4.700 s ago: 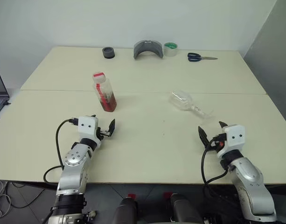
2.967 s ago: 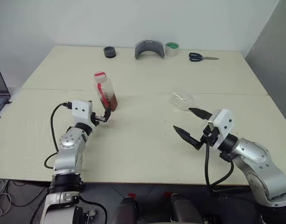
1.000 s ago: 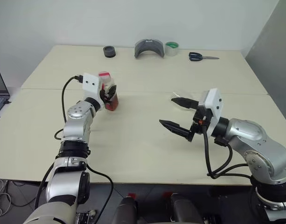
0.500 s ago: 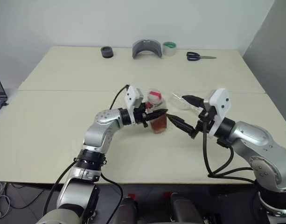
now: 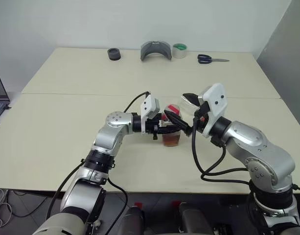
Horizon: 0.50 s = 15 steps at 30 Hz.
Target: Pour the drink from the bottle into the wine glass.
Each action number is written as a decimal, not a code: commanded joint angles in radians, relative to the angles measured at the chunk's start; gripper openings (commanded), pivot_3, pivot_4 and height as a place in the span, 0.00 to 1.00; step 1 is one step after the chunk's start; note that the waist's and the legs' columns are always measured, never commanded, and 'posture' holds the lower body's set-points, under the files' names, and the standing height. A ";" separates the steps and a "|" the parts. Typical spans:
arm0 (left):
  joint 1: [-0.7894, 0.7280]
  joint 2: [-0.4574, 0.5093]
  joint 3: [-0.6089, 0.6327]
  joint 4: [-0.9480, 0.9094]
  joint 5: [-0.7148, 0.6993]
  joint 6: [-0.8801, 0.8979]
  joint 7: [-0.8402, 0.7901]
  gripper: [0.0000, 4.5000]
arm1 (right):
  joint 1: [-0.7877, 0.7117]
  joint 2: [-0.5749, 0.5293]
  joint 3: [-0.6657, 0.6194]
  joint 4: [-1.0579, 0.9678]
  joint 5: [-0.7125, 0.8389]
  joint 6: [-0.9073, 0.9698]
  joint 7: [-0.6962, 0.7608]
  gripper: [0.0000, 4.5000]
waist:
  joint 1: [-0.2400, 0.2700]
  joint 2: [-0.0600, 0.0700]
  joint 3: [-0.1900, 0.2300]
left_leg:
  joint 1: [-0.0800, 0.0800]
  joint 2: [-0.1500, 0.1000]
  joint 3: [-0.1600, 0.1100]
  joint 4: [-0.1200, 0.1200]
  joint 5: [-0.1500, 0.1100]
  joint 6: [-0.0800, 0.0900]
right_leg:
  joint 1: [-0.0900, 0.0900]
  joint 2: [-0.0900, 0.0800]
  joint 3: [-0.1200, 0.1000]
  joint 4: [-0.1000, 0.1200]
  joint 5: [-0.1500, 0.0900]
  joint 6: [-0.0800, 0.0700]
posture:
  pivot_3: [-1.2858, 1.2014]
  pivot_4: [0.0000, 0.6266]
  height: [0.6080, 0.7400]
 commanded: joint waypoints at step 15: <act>-0.026 0.002 0.004 -0.014 0.022 -0.040 -0.033 0.40 | -0.020 -0.085 0.044 0.062 0.019 -0.050 0.213 0.40 | 0.000 0.000 0.000 | 0.000 0.000 0.000 0.000 0.000 0.000 | 0.000 0.000 0.000 0.000 0.000 0.000 | 0.52 0.24 1.00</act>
